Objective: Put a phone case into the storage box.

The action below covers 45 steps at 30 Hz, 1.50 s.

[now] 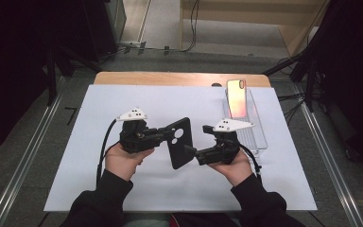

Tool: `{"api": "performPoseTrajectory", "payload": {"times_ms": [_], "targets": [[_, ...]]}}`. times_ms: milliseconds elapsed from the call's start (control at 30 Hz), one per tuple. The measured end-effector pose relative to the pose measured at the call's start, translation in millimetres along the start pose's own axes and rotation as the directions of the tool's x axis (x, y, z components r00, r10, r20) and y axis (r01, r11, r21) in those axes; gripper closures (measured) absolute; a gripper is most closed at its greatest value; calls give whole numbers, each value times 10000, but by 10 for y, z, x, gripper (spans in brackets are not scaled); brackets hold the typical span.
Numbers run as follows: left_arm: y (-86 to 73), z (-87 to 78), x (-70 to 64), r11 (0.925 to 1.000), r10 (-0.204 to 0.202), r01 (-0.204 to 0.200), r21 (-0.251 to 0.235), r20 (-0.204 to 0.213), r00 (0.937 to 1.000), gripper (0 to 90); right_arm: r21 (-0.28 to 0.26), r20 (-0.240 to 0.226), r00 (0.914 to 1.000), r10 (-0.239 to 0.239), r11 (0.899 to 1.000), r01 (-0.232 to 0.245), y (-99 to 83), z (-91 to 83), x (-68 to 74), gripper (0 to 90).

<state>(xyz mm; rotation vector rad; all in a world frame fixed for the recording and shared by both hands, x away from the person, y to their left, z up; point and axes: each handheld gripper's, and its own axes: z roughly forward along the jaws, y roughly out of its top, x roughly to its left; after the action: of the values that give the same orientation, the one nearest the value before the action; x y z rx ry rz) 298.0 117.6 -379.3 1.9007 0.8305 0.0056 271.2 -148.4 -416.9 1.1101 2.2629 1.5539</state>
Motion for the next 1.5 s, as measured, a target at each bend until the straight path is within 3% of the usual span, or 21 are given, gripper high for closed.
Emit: {"api": "performPoseTrajectory", "payload": {"times_ms": [167, 400, 567, 700, 1100, 1233, 1267, 1500], "targets": [[-13, 24, -10, 9994, -332, 332, -3, -334, 9989, 770, -74, 570, 9983, 106, 9999, -102, -10, 42, 78, 0], [-25, 63, -54, 9977, -677, 678, 1, -431, 9968, 770, -89, 1097, 9939, 106, 9999, -97, -33, 121, 177, 0], [-31, 76, -102, 9984, -561, 557, -74, -768, 9955, 770, 23, 1396, 9900, 212, 9998, -218, -56, 185, 218, 0], [-42, 100, -124, 9982, -606, 607, -6, -677, 9959, 770, 57, 1675, 9856, 216, 9997, -228, -62, 245, 259, 0], [-68, 156, -196, 9983, -571, 574, 34, -657, 9962, 769, 67, 1853, 9824, 239, 9997, -256, -73, 329, 289, 0], [-79, 176, -211, 9980, -632, 634, 5, -578, 9963, 769, -46, 1837, 9822, 400, 9992, -398, -72, 343, 275, 56], [-83, 183, -214, 9981, -622, 621, -34, -621, 9961, 767, -34, 1816, 9825, 403, 9992, -404, -71, 343, 273, 108], [-88, 173, -202, 9982, -599, 595, -89, -482, 9970, 762, 104, 1739, 9844, 268, 9995, -290, -53, 335, 278, 117]]}}
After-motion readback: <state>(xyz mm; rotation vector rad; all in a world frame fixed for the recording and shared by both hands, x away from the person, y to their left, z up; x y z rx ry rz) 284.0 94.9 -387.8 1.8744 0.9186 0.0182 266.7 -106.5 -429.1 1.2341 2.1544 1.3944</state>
